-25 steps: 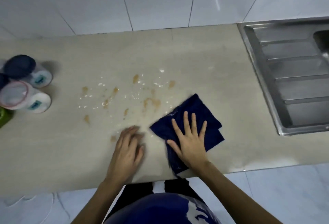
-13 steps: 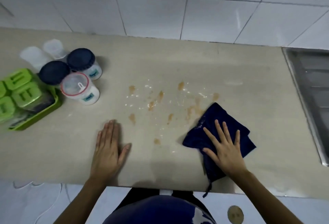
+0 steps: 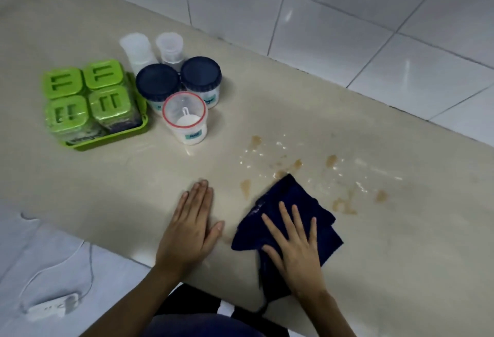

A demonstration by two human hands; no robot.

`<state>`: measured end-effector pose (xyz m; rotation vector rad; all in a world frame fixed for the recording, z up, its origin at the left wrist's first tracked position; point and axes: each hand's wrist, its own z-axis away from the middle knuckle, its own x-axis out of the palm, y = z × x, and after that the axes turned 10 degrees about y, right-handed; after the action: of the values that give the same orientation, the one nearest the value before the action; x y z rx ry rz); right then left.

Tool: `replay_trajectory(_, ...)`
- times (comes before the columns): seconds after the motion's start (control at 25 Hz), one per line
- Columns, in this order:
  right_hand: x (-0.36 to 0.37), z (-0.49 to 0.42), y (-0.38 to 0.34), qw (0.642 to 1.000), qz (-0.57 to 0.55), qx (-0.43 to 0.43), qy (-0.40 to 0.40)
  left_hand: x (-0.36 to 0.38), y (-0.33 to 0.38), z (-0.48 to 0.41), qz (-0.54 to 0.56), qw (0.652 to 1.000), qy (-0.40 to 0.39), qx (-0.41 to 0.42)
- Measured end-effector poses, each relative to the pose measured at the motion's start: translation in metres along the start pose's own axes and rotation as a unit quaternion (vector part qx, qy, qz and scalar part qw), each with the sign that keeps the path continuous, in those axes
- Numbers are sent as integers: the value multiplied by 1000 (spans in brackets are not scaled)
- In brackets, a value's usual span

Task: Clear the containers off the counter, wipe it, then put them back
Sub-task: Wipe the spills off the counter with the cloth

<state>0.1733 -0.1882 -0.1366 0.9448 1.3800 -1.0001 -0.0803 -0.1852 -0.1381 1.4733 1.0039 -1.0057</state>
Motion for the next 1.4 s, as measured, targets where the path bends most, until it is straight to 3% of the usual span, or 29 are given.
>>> replay_trajectory(0.12, -4, 4, 59, 994, 8, 107, -8, 0, 4, -1, 12, 1000, -9, 0)
replay_trajectory(0.2, -4, 0, 62, 979, -6, 203, -5, 0, 4, 0, 24, 1000, -10, -4)
replay_trajectory(0.24, -3, -6, 52, 977, -4, 211, -2, -2, 3, 0, 30, 999, -7, -8)
replay_trajectory(0.32, -2, -23, 14, 989, -5, 147, -9, -3, 0, 0, 43, 999, -8, -16)
replay_trajectory(0.44, 2, -53, -38, 999, 1, -44, -13, -2, 0, 1, 44, 999, -5, -14)
replay_trajectory(0.56, 4, -79, -27, 996, -13, -85, 5, -1, 1, 4, 49, 999, -2, -18)
replay_trajectory(0.64, 4, -91, 7, 999, -20, -43, 16, 0, 0, 2, 55, 998, -1, -26)
replay_trajectory(0.72, 6, -111, 29, 997, -28, 72, 26, 1, 2, 2, 57, 998, -2, -24)
replay_trajectory(0.8, 7, -142, 16, 984, -39, 173, 32, 3, 3, 2, 55, 998, -3, -17)
replay_trajectory(0.84, 6, -156, -1, 983, -45, 175, 25, 2, 2, 2, 57, 998, -3, -19)
replay_trajectory(0.96, 6, -166, -30, 998, -33, 46, 10, -1, 0, -2, 54, 998, -3, -28)
replay_trajectory(1.12, 3, -119, 45, 974, -17, -222, 32, 2, 1, -1, 64, 998, 3, -27)
replay_trajectory(1.16, 0, -110, 71, 967, -34, -249, 39, 1, 2, -1, 68, 997, 7, -26)
replay_trajectory(1.2, -1, -106, 89, 972, -60, -222, 48, 0, 2, -1, 74, 997, 8, -24)
replay_trajectory(1.28, 1, -118, 87, 992, -97, -22, 78, -1, 1, -1, 82, 996, 5, -24)
replay_trajectory(1.36, 7, -144, 40, 969, -106, 194, 107, -1, 1, -1, 75, 997, -3, -26)
replay_trajectory(1.4, 8, -157, 9, 960, -117, 231, 102, -2, 1, -1, 67, 997, -8, -28)
